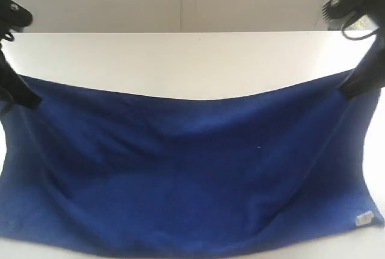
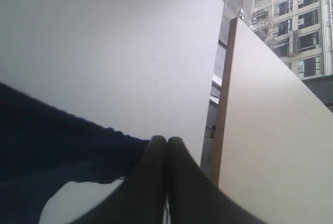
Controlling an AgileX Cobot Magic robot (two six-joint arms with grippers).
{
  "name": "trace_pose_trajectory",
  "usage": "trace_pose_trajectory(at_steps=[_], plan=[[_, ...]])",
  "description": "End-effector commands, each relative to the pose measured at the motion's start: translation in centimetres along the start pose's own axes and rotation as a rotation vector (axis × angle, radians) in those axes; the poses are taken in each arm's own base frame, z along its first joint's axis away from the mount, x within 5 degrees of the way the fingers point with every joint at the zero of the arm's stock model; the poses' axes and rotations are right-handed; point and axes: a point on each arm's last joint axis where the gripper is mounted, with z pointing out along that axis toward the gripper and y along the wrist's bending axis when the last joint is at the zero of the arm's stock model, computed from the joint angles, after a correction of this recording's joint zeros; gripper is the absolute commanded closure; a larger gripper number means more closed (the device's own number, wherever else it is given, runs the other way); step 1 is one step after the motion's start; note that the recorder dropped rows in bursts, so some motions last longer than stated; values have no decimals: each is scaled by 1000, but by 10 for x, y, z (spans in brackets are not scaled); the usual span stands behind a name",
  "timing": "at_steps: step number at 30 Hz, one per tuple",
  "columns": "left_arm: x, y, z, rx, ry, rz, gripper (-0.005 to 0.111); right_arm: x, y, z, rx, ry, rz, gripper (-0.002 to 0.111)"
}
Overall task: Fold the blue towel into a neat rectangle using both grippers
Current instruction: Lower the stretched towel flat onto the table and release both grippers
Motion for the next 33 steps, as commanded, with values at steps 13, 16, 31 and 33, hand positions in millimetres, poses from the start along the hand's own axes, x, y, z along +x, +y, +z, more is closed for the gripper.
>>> trace_pose_trajectory(at_steps=[13,16,31,33], plan=[[0,-5,133,113,-4,-193,107,-16,35,151,-9,40,49,108],[-10,-5,141,112,-14,-191,107,-15,35,168,-37,41,70,108],[-17,12,183,28,77,-249,107,-19,42,246,-92,44,96,108],[-18,11,184,36,68,-249,107,-20,44,247,-104,39,113,108]])
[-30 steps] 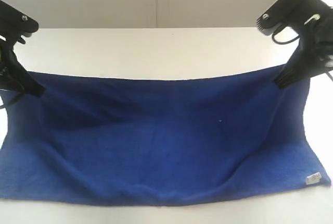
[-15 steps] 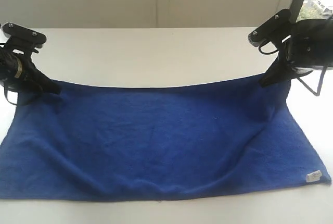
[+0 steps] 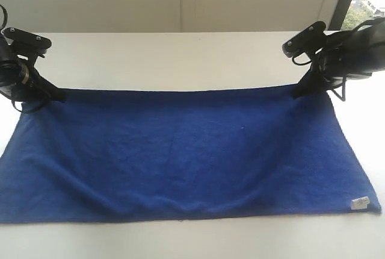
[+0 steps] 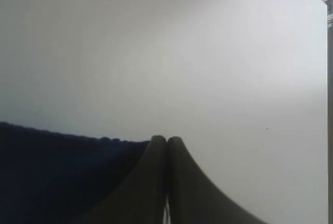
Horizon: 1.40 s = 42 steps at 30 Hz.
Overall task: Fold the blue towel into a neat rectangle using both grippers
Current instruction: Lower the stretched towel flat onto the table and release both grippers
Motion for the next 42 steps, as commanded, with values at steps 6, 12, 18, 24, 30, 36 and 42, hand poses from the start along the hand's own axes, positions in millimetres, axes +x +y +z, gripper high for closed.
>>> trace_pose_trajectory(at_steps=[6,12,18,24,30,36,42], plan=[[-4,1,-1,16,-30,-8,105,2,2,8,-20,-5,19,106],[-3,2,-1,7,-21,-8,61,4,4,11,-21,6,45,76],[-3,3,-1,-6,-14,-17,25,5,-1,9,27,32,94,49],[-13,17,-17,-99,5,-45,21,0,-21,-10,130,46,189,47],[-21,30,-52,-114,-18,-171,29,-15,-41,-44,132,-22,296,52],[-18,27,-63,-58,30,-274,76,-12,-36,-62,4,1,323,93],[0,16,-59,30,140,-233,107,3,-18,-62,-133,68,284,108]])
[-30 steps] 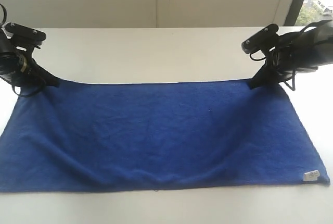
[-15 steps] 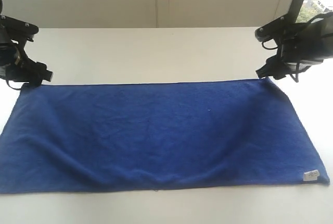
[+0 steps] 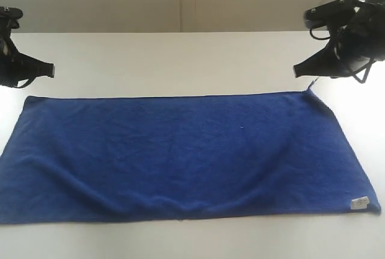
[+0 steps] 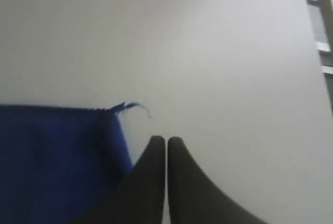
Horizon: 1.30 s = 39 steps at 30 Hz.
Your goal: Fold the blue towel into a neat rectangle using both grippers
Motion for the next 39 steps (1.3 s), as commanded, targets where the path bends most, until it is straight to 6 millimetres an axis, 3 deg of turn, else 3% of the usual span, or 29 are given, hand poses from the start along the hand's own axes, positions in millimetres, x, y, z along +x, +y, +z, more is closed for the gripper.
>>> trace_pose_trajectory(at_steps=[1,9,16,22,28,32,39], plan=[[18,-4,2,54,101,28,107,16,6,1,-79,62,-27,108],[38,-10,15,103,143,56,107,25,17,11,-151,25,-59,108],[44,-23,46,150,128,60,107,33,20,49,-167,60,-38,108],[50,-31,65,179,119,52,107,32,23,67,-172,58,-53,108],[54,-34,73,187,124,58,107,38,-1,92,-120,114,-11,108],[53,-34,73,192,115,57,107,31,-25,88,-85,88,45,108],[50,-35,71,204,97,33,107,16,-25,66,-91,53,111,108]])
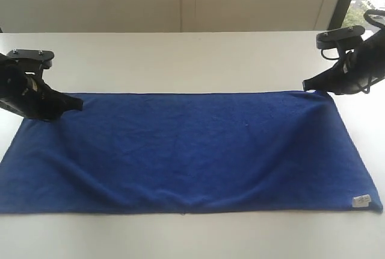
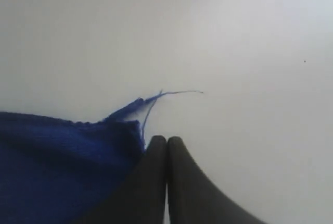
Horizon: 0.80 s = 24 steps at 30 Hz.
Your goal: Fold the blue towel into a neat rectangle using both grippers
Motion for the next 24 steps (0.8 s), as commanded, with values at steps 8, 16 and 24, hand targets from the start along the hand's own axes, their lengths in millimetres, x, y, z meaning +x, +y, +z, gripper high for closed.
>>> trace_pose_trajectory(at_steps=[8,16,24], plan=[[-8,3,-26,-6,-33,-41,107,-9,29,-41,-36,82,-60,108],[-7,2,-19,0,-32,-29,107,-7,38,-25,-76,43,-66,108],[-4,-2,-2,32,-57,-28,107,20,40,21,-90,121,-48,108]])
